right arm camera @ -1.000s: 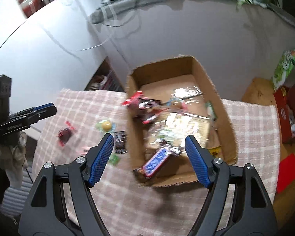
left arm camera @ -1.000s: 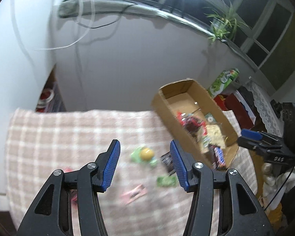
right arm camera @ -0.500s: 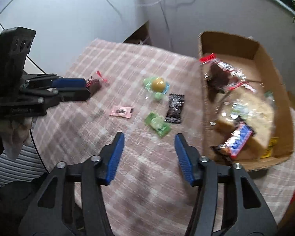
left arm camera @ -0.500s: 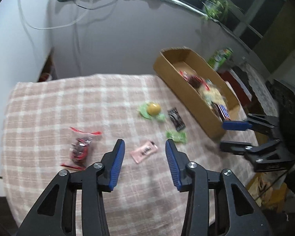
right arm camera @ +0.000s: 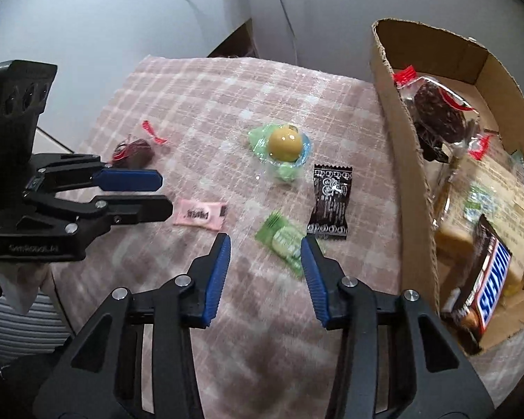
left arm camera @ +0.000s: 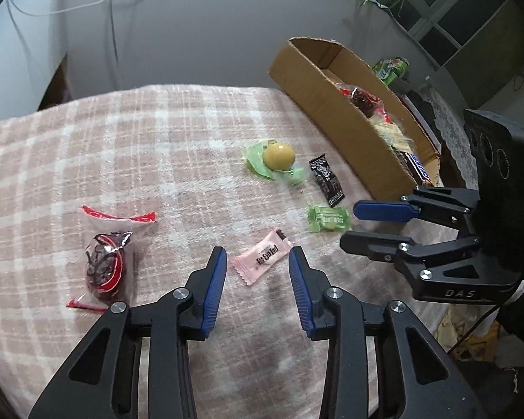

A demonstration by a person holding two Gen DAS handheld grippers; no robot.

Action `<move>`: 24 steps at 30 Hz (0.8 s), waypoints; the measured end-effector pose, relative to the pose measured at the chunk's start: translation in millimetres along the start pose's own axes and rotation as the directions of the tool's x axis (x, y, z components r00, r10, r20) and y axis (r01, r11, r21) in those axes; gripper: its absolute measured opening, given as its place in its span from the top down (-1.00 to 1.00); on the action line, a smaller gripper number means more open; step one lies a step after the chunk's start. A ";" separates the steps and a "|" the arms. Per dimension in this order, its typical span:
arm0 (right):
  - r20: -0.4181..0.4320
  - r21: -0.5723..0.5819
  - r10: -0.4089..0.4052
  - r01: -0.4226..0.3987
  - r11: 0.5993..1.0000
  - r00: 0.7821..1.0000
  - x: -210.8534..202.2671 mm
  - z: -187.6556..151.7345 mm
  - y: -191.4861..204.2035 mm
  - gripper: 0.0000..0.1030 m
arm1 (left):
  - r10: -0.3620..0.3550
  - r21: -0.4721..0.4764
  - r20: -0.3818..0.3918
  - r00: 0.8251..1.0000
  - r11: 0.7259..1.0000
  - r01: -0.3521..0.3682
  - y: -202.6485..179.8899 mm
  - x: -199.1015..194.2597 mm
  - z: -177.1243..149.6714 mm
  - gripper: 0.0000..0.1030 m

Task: Organize snacks
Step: 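Move the left gripper to the pink candy while the right moves to the light green candy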

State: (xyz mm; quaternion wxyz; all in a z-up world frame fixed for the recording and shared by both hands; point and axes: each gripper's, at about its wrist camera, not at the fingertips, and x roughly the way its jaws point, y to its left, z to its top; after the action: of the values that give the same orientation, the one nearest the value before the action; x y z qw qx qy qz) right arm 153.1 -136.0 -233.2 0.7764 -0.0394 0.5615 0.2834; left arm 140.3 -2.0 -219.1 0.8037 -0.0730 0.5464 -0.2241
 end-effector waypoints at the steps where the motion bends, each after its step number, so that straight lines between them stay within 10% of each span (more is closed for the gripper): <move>1: 0.001 0.001 -0.008 0.008 1.000 1.000 2.8 1.5 -0.7 0.14 | -0.007 -0.004 0.000 1.000 1.000 0.007 1.9 2.1 0.3 0.32; 15: -0.045 0.024 0.040 -0.038 0.999 0.998 17.0 2.0 -8.5 0.14 | -0.039 0.071 -0.066 0.997 0.997 0.044 -0.7 19.8 -3.2 0.32; 24: -0.062 -0.031 -0.014 0.012 0.999 0.998 17.2 3.0 -4.3 0.24 | 0.085 0.245 -0.094 0.992 0.968 -0.060 -31.6 34.1 5.6 0.32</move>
State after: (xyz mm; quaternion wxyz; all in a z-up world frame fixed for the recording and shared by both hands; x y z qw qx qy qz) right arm 161.3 -131.7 -248.6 0.7597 -0.0636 0.5807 0.2856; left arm 146.8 -45.8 -234.3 0.7849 0.0573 0.5582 -0.2629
